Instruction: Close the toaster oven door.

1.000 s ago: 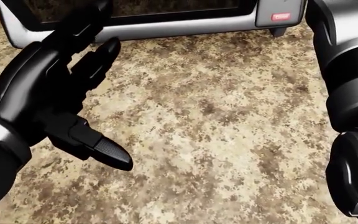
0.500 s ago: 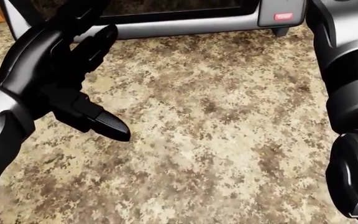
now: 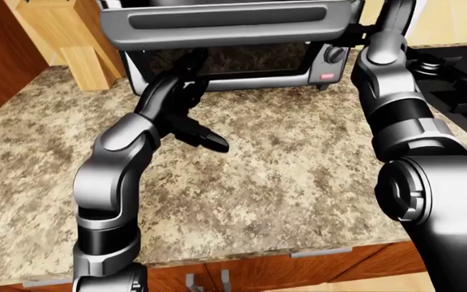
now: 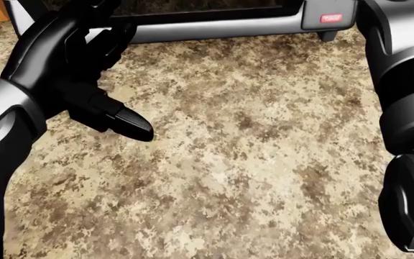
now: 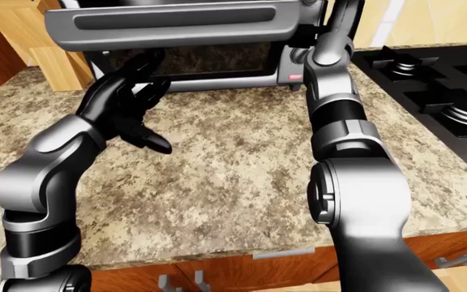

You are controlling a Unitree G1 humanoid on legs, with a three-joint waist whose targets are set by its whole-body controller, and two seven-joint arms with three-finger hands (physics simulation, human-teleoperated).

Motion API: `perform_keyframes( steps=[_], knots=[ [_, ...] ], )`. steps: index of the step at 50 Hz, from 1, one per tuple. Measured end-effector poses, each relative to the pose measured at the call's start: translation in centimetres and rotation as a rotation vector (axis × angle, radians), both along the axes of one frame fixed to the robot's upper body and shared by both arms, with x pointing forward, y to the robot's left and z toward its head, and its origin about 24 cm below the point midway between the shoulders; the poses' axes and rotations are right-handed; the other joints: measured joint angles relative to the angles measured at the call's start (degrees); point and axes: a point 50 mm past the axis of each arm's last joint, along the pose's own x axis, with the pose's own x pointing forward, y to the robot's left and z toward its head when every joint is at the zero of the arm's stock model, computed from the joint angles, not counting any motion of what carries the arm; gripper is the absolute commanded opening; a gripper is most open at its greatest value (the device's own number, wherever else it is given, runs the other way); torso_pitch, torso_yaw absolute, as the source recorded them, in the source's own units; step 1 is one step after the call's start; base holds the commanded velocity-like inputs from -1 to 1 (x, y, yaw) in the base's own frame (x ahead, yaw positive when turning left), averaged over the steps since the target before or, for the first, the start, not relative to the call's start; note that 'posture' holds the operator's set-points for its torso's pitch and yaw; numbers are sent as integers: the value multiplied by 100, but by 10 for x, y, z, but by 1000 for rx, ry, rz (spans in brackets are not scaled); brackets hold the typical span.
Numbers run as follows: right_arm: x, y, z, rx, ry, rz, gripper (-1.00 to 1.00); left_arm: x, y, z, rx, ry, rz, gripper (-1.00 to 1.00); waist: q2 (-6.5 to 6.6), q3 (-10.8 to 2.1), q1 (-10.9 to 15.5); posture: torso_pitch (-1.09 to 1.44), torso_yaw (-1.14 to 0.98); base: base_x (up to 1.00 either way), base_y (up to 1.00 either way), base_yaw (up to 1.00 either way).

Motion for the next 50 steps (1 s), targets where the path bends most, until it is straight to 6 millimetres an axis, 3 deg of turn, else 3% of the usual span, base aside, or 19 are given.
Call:
perform_keyframes(
  steps=[50],
  knots=[
    [-1,6,-1,11,-28,-24,100,47,-5,16,37,-45,-29,100,-47,-89,35,0,0,0,0,0]
  ],
)
